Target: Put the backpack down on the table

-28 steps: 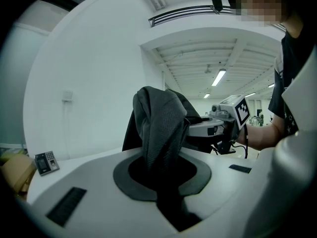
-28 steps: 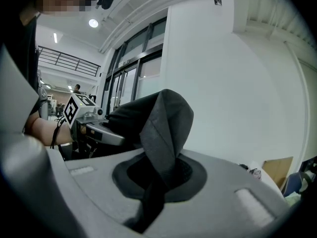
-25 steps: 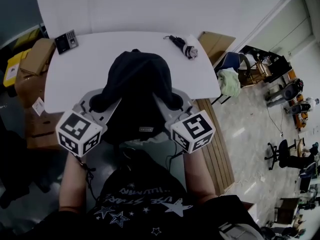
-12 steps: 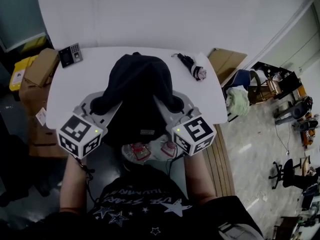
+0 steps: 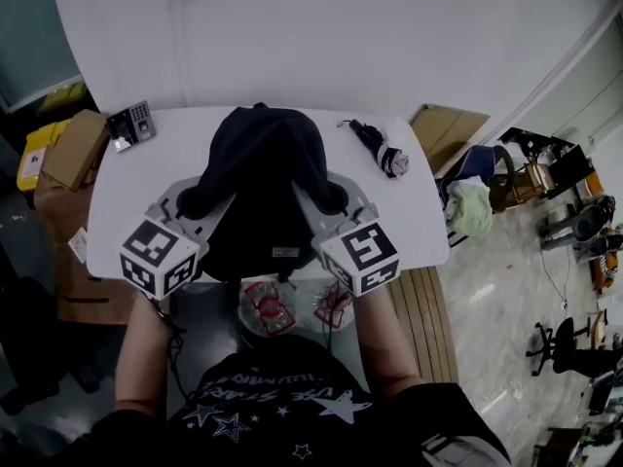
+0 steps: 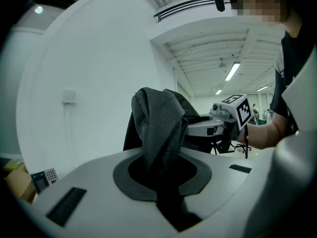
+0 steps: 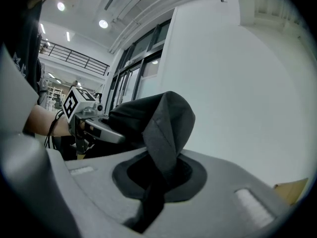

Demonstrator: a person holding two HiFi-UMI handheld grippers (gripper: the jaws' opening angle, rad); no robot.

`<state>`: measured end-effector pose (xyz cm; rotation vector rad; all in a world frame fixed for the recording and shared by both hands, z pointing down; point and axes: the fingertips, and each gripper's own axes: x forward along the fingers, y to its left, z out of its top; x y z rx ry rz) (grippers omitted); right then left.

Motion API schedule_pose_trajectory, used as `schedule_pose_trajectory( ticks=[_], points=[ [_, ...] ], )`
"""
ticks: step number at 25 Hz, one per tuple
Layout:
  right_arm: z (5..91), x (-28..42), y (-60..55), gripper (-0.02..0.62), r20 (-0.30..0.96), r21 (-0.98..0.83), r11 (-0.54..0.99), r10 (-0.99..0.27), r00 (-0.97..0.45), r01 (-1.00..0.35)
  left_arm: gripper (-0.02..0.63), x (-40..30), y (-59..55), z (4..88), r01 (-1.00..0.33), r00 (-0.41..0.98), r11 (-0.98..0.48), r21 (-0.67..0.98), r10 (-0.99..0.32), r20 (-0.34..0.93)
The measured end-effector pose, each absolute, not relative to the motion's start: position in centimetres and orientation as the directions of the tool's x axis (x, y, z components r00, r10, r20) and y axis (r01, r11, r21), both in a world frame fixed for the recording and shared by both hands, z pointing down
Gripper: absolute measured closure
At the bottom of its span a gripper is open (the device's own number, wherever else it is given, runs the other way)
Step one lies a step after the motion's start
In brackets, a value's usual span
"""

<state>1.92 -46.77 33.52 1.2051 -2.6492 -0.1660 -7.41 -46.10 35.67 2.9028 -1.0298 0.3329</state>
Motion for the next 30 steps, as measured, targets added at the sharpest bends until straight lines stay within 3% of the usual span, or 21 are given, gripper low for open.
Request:
schedule_pose_trajectory(
  ticks=[15, 30],
  points=[
    [35.2, 2.2, -54.8, 0.571, 0.155, 0.176, 0.652, -0.758, -0.633, -0.737, 0.552, -7.3, -54.3, 37.5, -0.636, 0.747, -0.771, -0.036, -0.627, 0.218],
    [36.0, -0.4, -55.3, 0.568, 0.197, 0.217, 0.69, -0.724, -0.661, -0.691, 0.551, -9.5, -54.7, 39.5, -0.636, 0.763, -0.77, 0.045, -0.62, 0.18]
  ],
)
